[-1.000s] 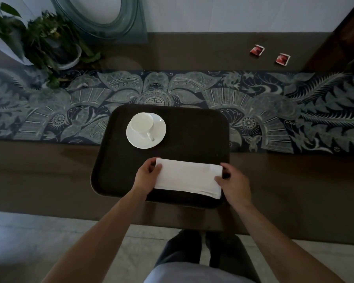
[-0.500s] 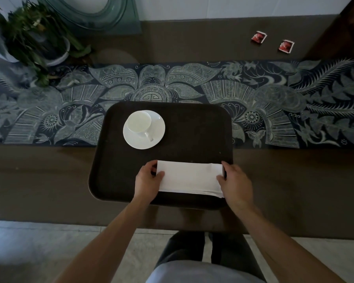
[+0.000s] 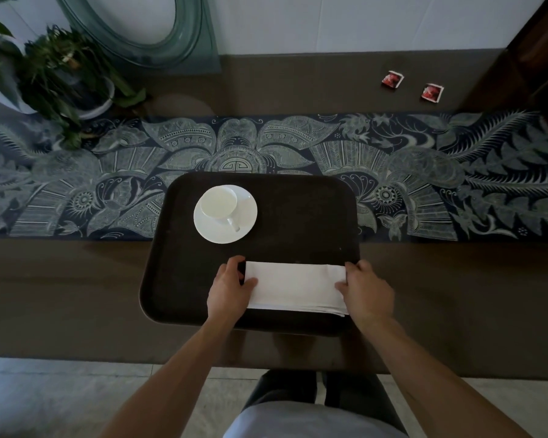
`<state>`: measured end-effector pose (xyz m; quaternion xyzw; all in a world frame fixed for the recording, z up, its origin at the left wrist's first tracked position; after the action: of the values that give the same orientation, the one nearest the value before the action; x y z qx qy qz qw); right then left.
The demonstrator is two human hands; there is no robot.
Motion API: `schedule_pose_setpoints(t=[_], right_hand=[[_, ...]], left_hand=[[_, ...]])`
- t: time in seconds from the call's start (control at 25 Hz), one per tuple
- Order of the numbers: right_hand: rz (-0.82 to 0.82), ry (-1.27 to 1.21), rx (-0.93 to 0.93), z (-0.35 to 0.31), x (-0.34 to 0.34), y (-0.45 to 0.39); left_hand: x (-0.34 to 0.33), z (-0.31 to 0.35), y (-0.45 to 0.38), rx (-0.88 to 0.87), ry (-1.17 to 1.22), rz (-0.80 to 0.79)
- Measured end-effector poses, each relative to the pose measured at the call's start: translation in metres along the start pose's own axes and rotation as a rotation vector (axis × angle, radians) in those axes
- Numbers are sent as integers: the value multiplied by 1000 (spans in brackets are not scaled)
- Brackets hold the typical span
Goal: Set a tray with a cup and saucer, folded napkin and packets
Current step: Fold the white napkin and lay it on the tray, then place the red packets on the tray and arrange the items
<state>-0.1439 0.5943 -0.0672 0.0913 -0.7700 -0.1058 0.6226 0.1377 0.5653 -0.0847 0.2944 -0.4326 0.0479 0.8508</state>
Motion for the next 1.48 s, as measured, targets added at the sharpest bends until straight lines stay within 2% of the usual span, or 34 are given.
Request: schedule_pose_setpoints(t=[0.16, 0.36, 0.48, 0.6, 0.72, 1.04, 1.28, 1.48], right_hand=[[-31, 27, 6, -1, 2, -1], [-26, 69, 70, -2, 21, -4], [-1, 96, 94, 14, 41, -10], [-94, 125, 123, 47, 56, -16], [-204, 117, 123, 89, 71, -17], [-225, 41, 137, 209, 125, -13], [-223, 86, 169, 286, 150, -28], [-215, 103, 241, 321, 163, -48]], left_hand=[[3, 4, 4, -9, -110, -1], [12, 32, 13, -71, -386, 14], [11, 70, 16, -172, -493, -79], [-6, 122, 22, -314, -631, -266], [-29, 169, 34, -383, -699, -361], [-105, 277, 79, -516, -769, -396], [-150, 337, 99, -482, -855, -345], [-168, 368, 101, -440, -852, -334]])
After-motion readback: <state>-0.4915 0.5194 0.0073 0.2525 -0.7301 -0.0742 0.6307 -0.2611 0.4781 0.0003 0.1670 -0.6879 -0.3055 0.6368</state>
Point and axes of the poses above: each hand's wrist, its own y-axis away from the middle knuckle, its own x-axis out of the back of the hand, z = x × y, the point moved 6 cm from there along -y, towards the middle knuckle, and after that the axes turned 13 degrees about x, right-handed, at the moved point
